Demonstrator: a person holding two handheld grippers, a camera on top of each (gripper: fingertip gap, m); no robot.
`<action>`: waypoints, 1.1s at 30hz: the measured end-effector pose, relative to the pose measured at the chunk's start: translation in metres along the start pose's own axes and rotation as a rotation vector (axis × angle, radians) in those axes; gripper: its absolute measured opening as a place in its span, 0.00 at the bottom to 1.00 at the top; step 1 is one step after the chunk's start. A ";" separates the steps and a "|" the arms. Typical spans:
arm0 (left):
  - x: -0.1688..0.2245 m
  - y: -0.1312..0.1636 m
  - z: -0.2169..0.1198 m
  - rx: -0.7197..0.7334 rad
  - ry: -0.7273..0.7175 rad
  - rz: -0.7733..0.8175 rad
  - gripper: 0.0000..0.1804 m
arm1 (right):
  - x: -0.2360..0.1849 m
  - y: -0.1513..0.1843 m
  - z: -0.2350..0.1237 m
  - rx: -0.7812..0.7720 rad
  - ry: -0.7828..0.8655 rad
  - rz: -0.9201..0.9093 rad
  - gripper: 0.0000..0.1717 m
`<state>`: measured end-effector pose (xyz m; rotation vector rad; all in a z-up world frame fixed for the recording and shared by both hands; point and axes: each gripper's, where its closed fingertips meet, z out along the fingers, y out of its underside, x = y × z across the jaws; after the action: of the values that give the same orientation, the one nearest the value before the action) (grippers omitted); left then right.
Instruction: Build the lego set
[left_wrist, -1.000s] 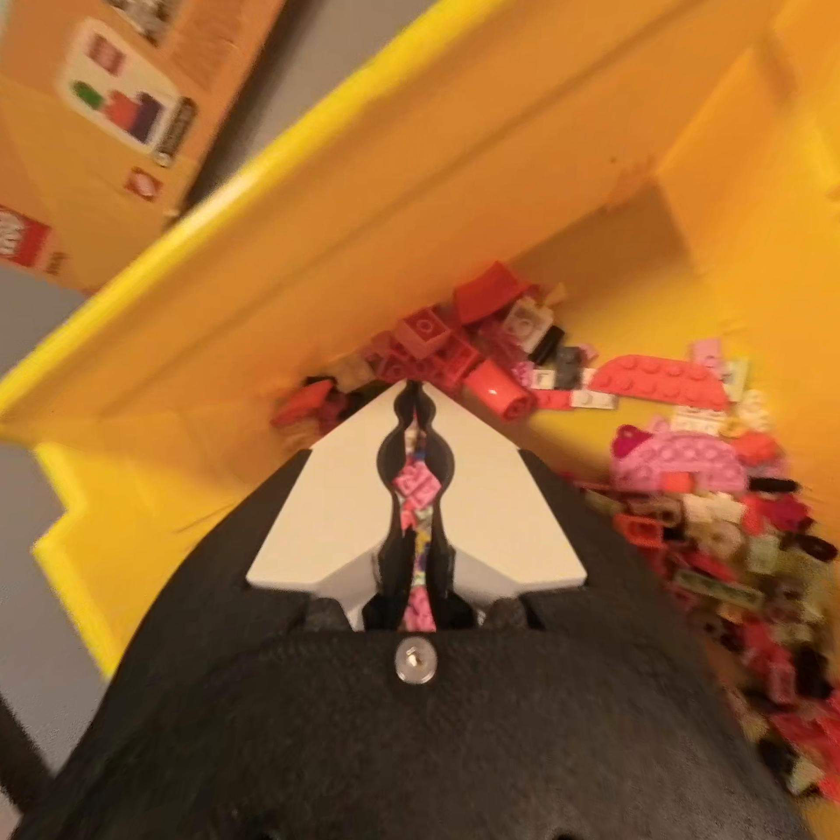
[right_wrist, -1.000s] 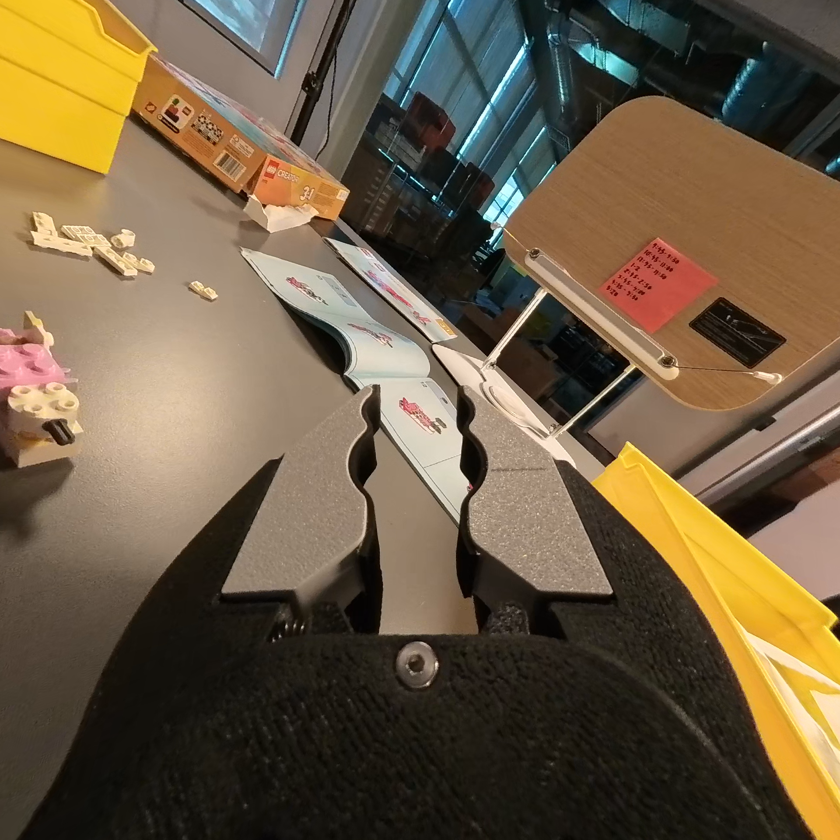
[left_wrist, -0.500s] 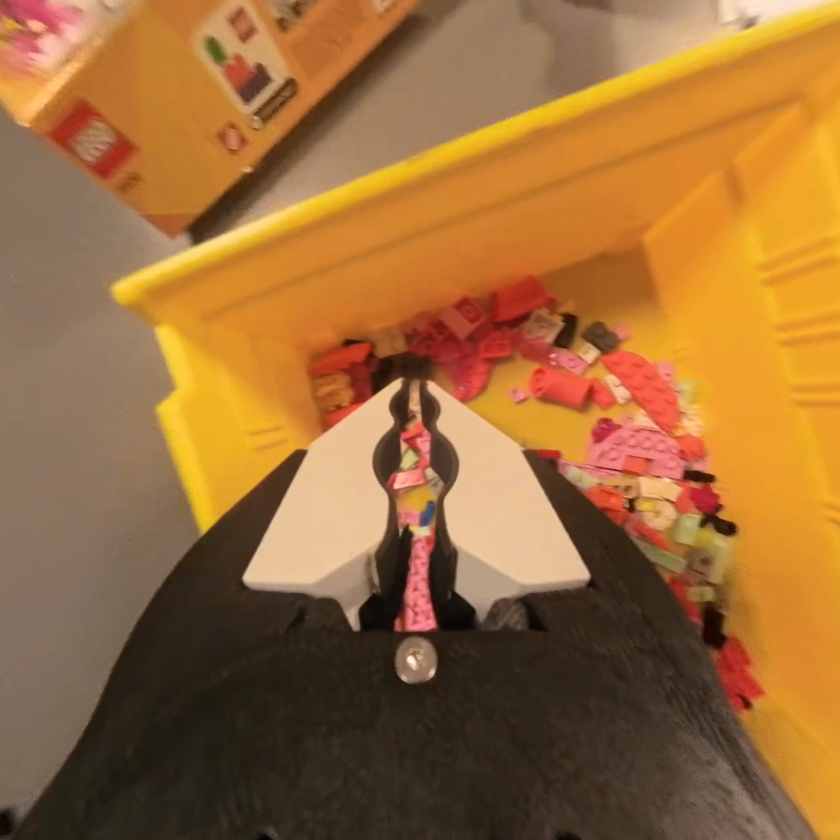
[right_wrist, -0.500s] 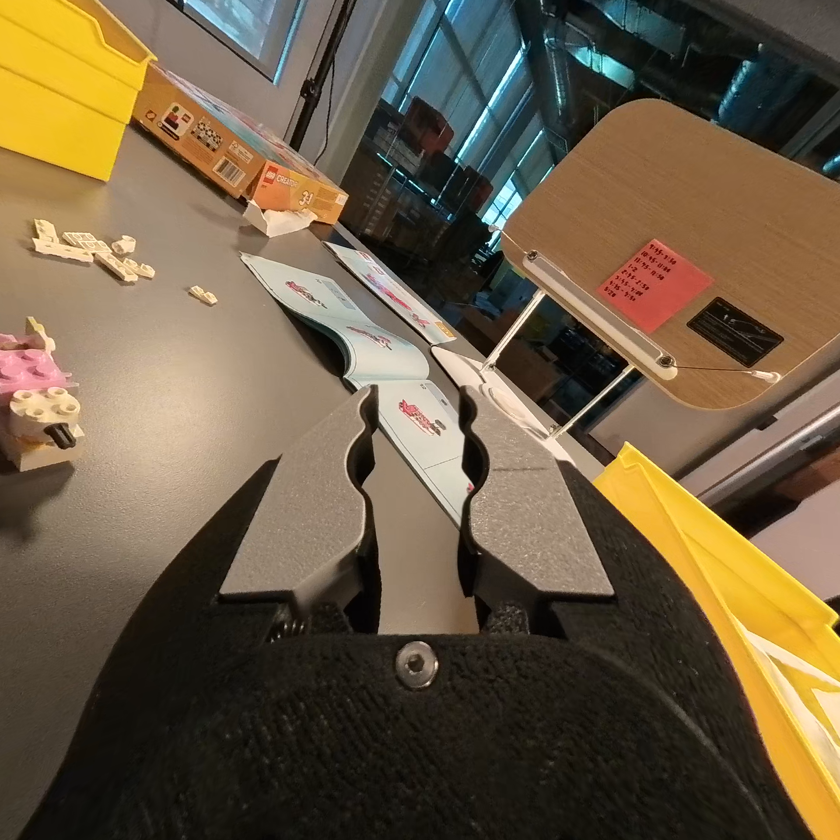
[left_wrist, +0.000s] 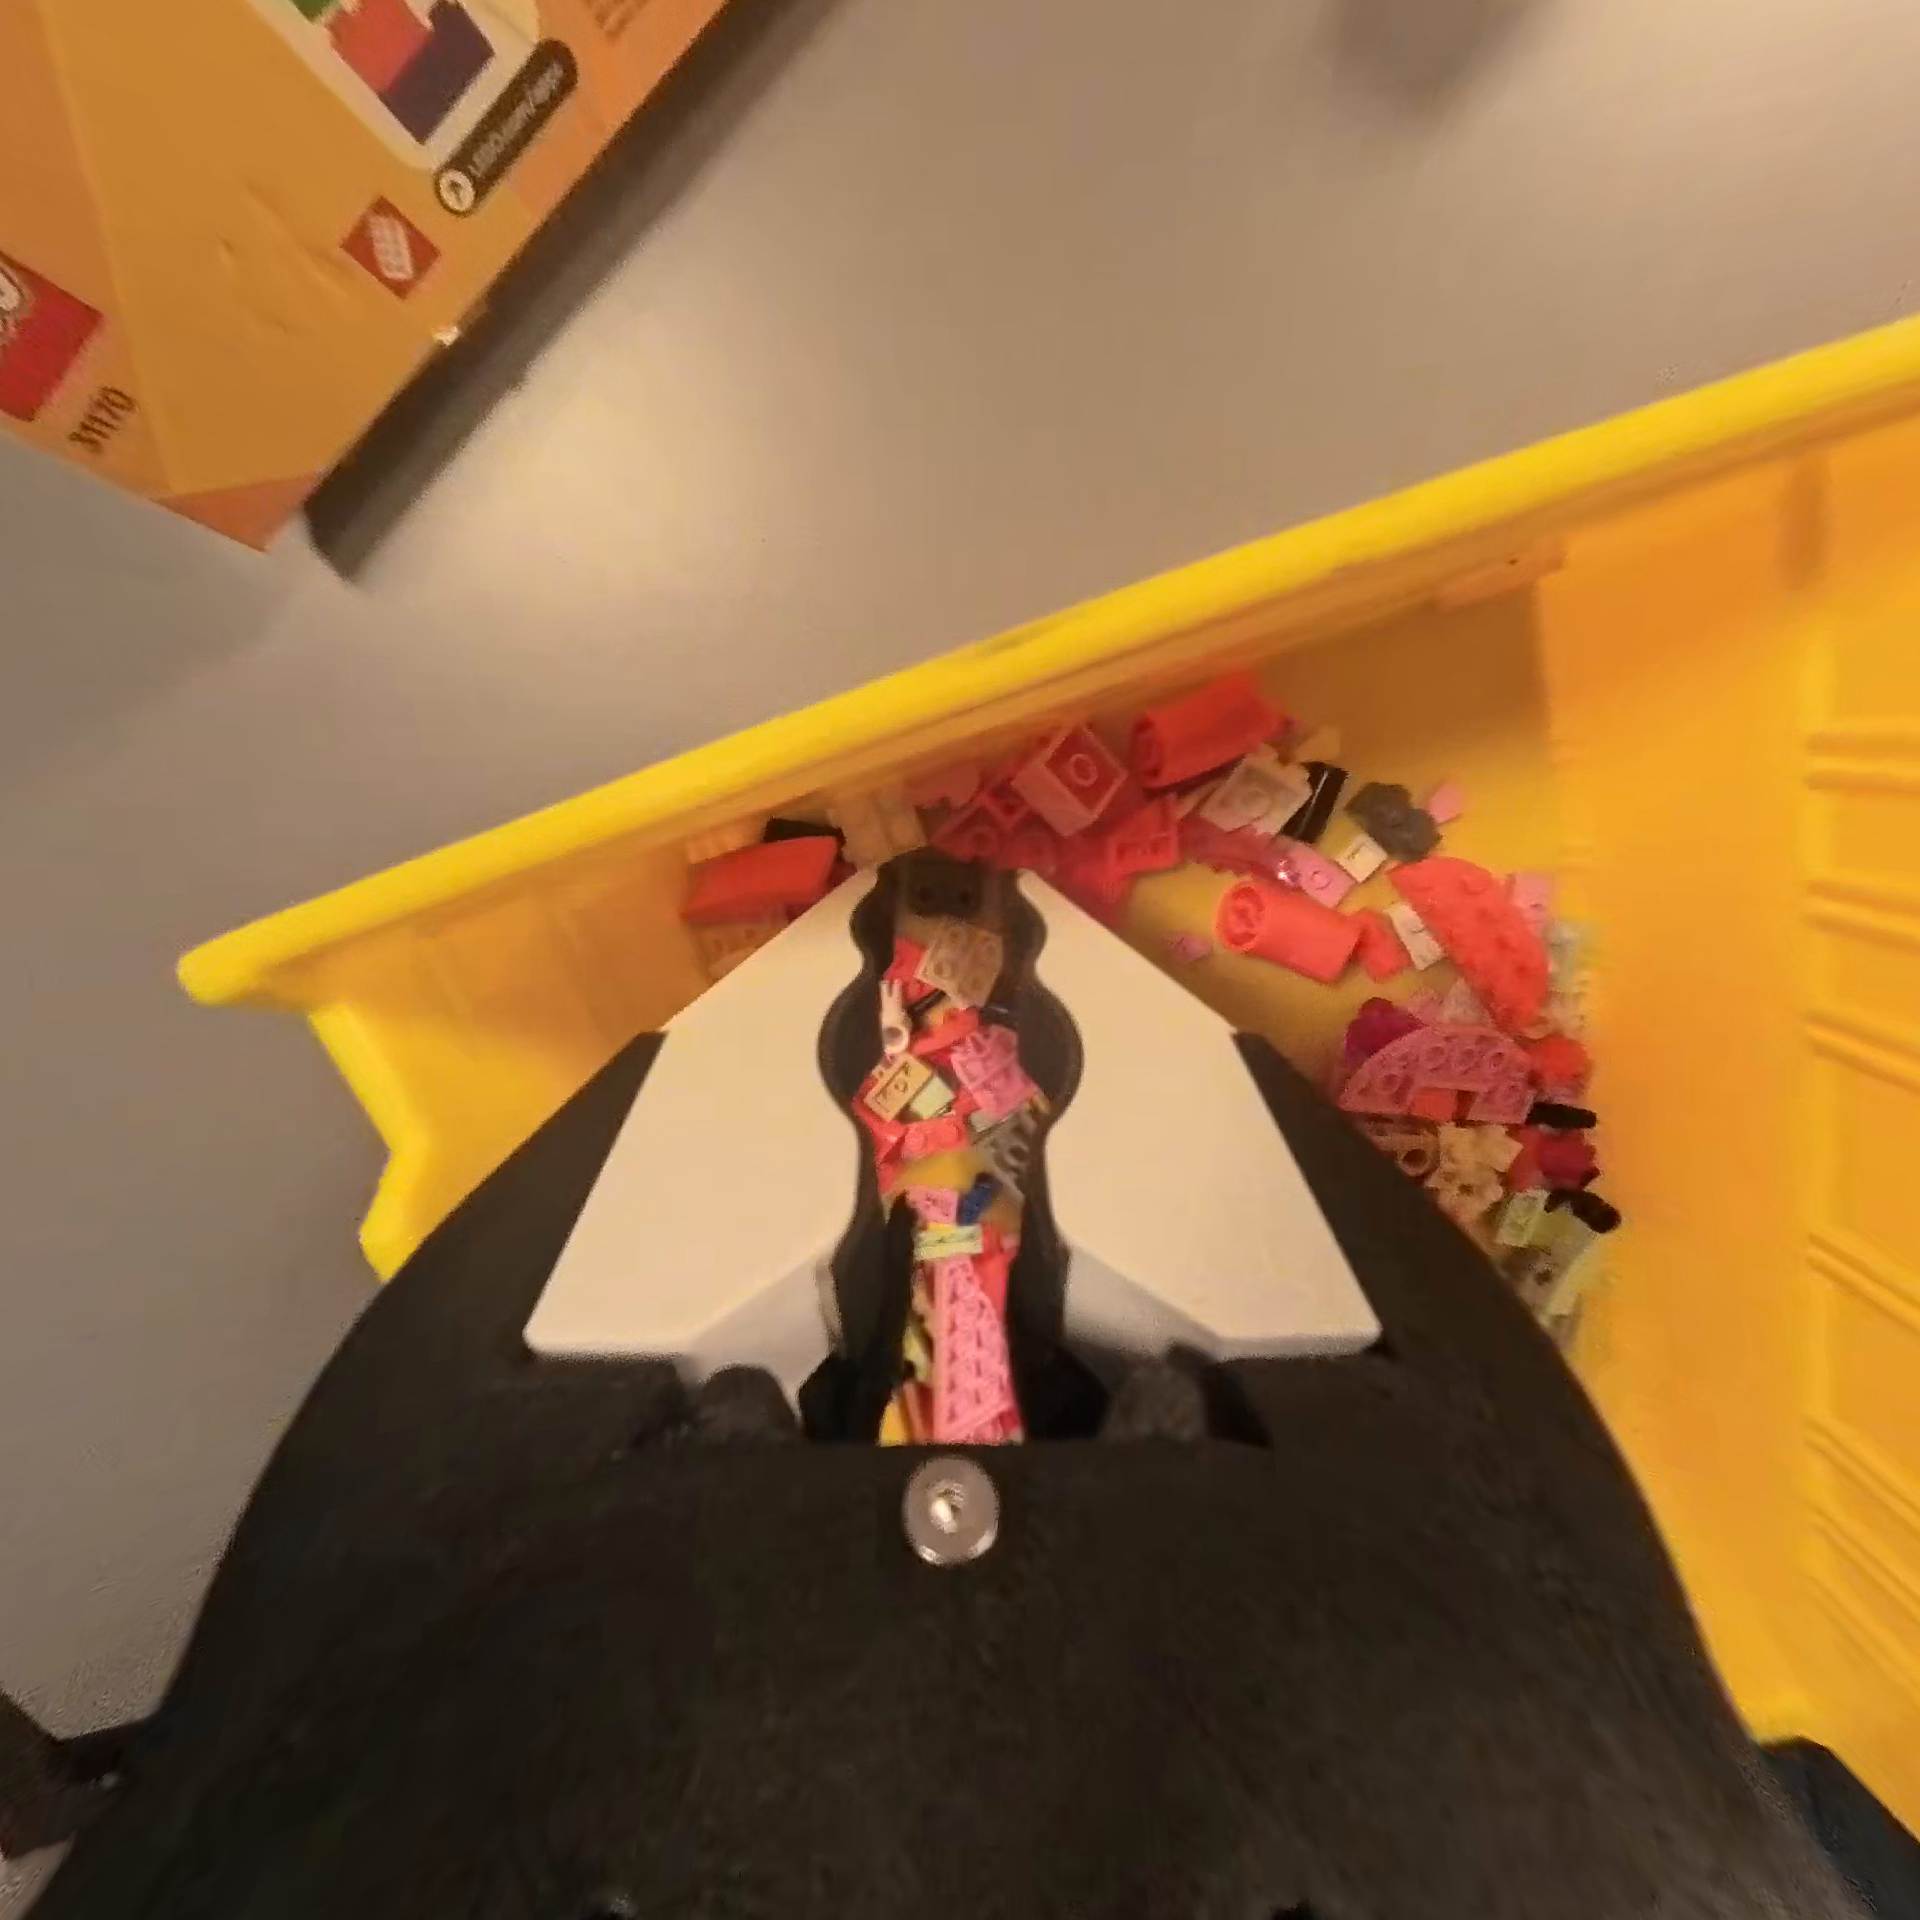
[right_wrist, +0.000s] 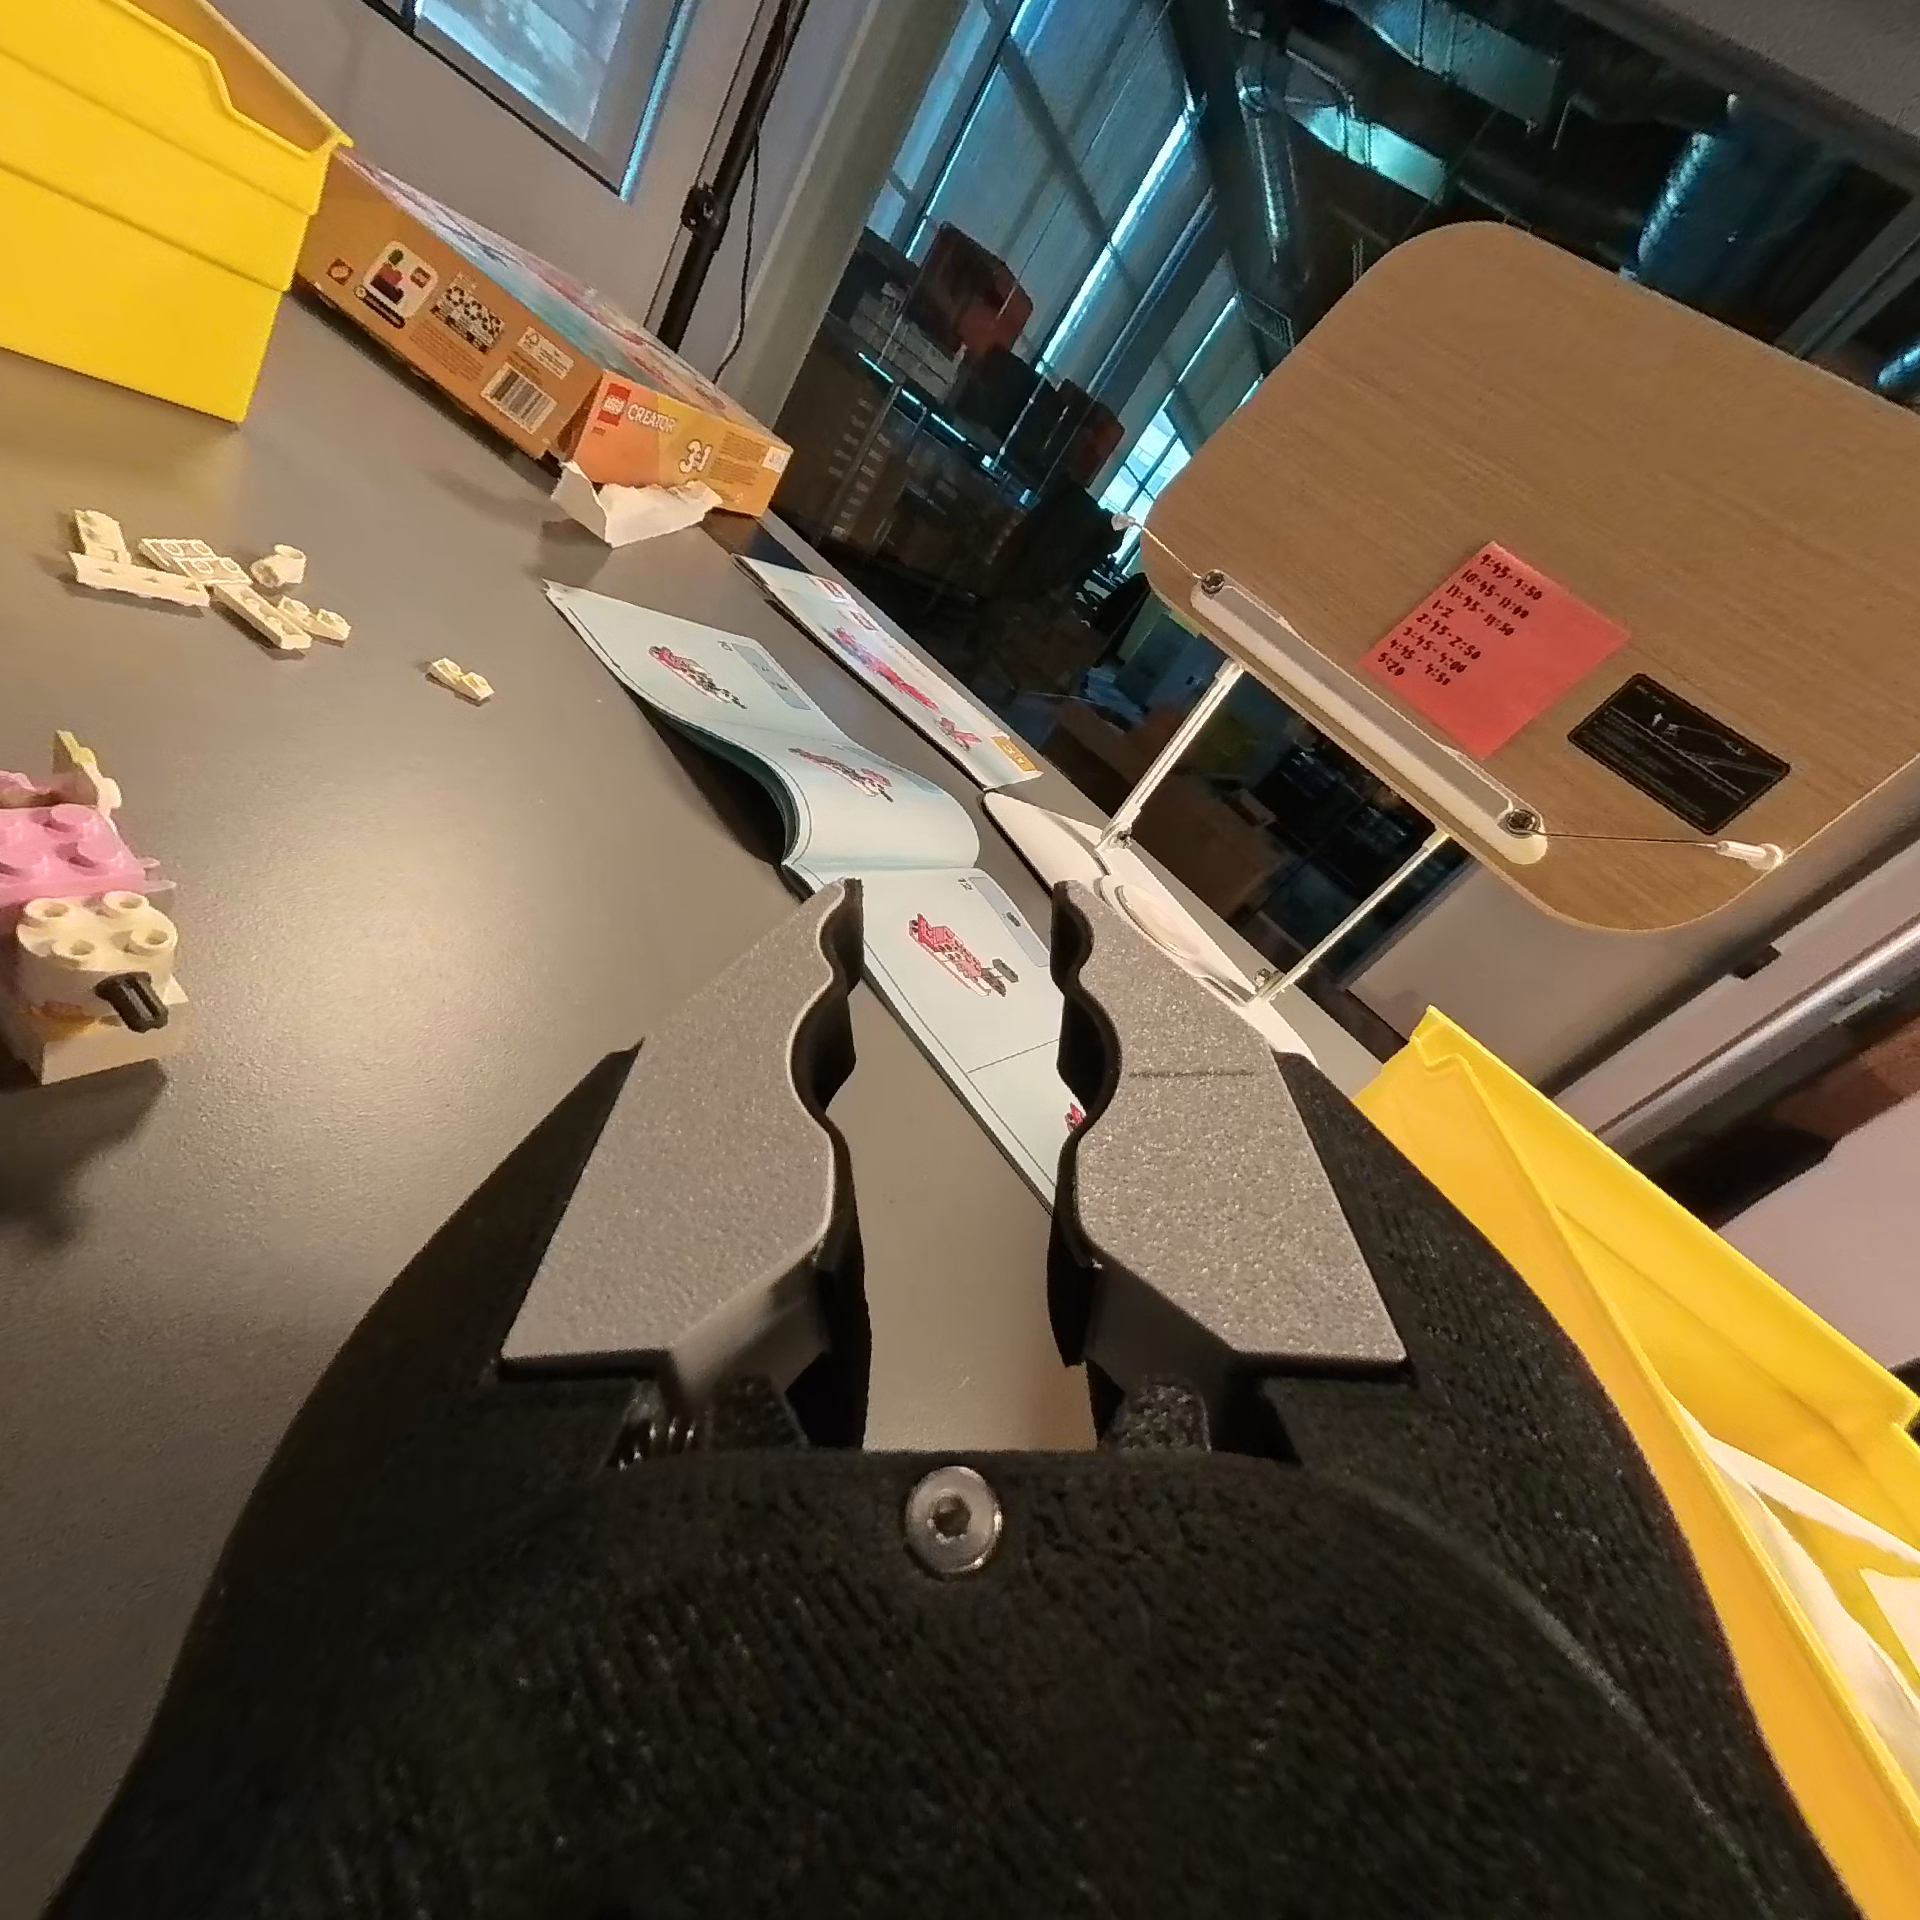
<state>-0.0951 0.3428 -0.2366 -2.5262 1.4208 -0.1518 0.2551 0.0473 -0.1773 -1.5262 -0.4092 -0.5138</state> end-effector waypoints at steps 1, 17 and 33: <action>0.000 0.001 0.002 -0.014 0.002 -0.007 0.11 | 0.000 0.000 0.000 0.000 0.000 0.000 0.20; 0.000 0.016 0.015 -0.135 0.067 -0.077 0.14 | -0.001 0.000 0.000 0.001 -0.007 0.002 0.19; 0.044 0.066 -0.017 -0.160 0.202 0.012 0.14 | -0.003 -0.001 0.000 0.005 -0.019 0.001 0.19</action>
<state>-0.1300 0.2695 -0.2383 -2.6950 1.5805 -0.3113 0.2519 0.0470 -0.1780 -1.5270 -0.4237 -0.4974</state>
